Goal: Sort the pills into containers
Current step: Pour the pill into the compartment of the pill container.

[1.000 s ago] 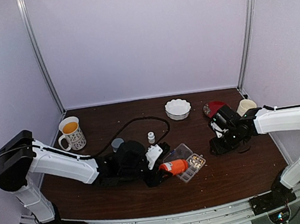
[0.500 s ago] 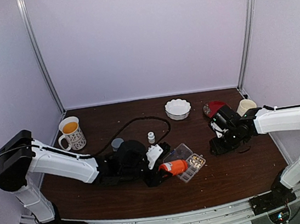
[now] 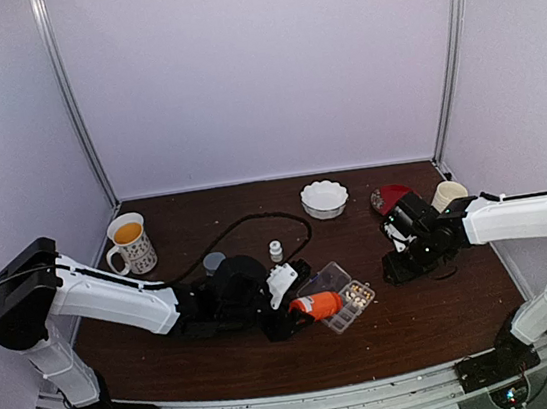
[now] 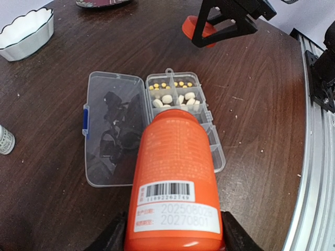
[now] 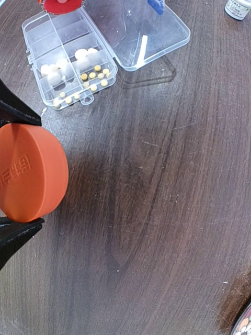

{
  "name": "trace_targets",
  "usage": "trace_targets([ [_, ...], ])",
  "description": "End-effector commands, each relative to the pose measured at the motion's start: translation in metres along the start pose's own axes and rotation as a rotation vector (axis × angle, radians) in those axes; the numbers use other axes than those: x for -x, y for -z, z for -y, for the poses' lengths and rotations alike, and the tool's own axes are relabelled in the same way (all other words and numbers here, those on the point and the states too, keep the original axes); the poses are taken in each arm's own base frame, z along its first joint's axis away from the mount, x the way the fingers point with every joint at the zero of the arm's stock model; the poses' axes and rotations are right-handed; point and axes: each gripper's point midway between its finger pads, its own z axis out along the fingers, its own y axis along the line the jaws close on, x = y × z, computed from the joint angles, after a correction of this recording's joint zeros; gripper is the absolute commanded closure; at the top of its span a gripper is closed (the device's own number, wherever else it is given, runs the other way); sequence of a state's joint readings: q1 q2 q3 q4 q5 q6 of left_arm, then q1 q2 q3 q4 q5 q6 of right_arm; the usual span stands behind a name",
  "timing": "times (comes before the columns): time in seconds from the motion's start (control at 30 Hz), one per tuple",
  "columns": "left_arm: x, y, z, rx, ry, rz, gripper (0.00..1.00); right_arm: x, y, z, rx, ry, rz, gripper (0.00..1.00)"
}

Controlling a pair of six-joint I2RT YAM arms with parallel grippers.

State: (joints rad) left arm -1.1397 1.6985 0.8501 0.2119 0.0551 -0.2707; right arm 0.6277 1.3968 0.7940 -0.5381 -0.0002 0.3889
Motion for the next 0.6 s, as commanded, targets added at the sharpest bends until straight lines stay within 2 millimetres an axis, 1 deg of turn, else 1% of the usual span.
trace_targets([
  [0.0, 0.019, 0.004, 0.002, 0.012, -0.02, 0.056, 1.0, 0.009, 0.007, 0.001, 0.002, -0.002, 0.023, 1.0],
  [0.03, 0.021, 0.004, 0.004, 0.005, -0.023, 0.04, 1.0, 0.008, 0.007, 0.001, 0.002, -0.001, 0.022, 1.0],
  [0.1, 0.034, 0.01, 0.012, -0.025, -0.023, 0.079, 1.0, 0.008, 0.007, 0.001, 0.001, 0.001, 0.023, 1.0],
  [0.13, 0.037, 0.012, 0.012, -0.028, -0.023, 0.101, 1.0, 0.008, 0.007, 0.002, -0.002, 0.001, 0.022, 1.0],
  [0.17, 0.036, 0.012, 0.011, -0.023, -0.023, 0.11, 1.0, 0.007, 0.007, 0.002, -0.003, 0.0, 0.02, 1.0],
  [0.2, 0.027, 0.008, 0.007, -0.007, -0.023, 0.097, 1.0, 0.008, 0.007, 0.002, -0.001, 0.0, 0.021, 1.0],
  [0.27, 0.023, 0.001, 0.005, 0.001, -0.031, 0.064, 1.0, 0.009, 0.008, 0.001, 0.001, 0.0, 0.023, 1.0],
  [0.3, 0.025, 0.002, 0.007, -0.001, -0.037, 0.041, 1.0, 0.008, 0.008, 0.001, 0.002, 0.001, 0.023, 1.0],
  [0.37, 0.036, 0.01, 0.011, -0.012, -0.04, 0.059, 1.0, 0.008, 0.008, 0.002, 0.0, 0.0, 0.022, 1.0],
  [0.4, 0.038, 0.013, 0.012, -0.015, -0.043, 0.076, 1.0, 0.007, 0.008, 0.002, -0.002, 0.002, 0.021, 1.0],
  [0.43, 0.035, 0.013, 0.011, -0.01, -0.043, 0.085, 1.0, 0.007, 0.007, 0.002, -0.001, 0.002, 0.02, 1.0],
  [0.5, 0.022, 0.005, 0.005, 0.012, -0.04, 0.073, 1.0, 0.007, 0.007, 0.002, 0.0, 0.001, 0.019, 1.0],
  [0.57, 0.018, -0.001, 0.006, 0.003, -0.043, 0.03, 1.0, 0.007, 0.007, 0.002, 0.0, 0.001, 0.019, 1.0],
])
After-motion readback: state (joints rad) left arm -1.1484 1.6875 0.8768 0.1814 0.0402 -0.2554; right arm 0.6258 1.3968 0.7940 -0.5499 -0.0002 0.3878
